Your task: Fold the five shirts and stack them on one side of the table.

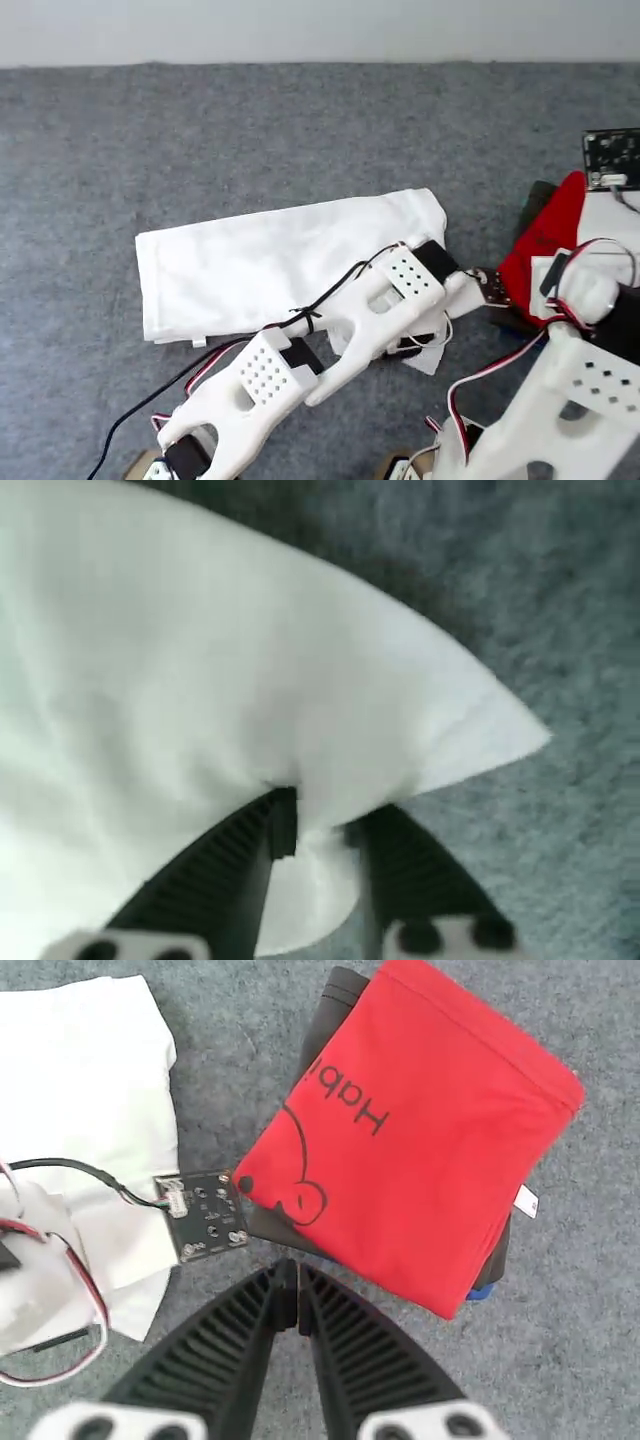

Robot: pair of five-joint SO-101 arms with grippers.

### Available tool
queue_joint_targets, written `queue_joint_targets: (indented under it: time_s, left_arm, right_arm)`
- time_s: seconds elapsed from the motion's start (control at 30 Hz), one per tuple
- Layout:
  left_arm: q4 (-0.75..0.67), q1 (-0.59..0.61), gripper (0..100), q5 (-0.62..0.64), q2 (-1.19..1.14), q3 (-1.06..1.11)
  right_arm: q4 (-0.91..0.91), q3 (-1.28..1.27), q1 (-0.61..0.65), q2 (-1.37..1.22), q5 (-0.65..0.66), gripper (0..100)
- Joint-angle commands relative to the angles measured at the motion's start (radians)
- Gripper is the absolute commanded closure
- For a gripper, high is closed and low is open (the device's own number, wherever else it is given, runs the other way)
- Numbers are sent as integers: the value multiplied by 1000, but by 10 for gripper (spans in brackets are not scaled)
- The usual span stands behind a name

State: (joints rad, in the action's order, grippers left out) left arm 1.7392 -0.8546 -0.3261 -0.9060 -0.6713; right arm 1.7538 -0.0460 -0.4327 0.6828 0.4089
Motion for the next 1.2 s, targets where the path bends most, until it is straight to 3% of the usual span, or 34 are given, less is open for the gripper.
queue_joint_targets:
  time_s: [0.0, 0.53, 0.97, 1.17]
  left_arm:
    - [14, 8, 985, 12, 3, -87]
    - [15, 176, 986, 14, 5, -265]
    - [14, 232, 979, 8, 3, -295]
    - [5, 331, 830, 14, 3, -297]
  right_arm:
    - [41, 3, -13, 16, 9, 990]
    - [41, 3, -13, 8, 61, 990]
    - [39, 3, -13, 7, 66, 990]
    - [39, 2, -13, 7, 66, 990]
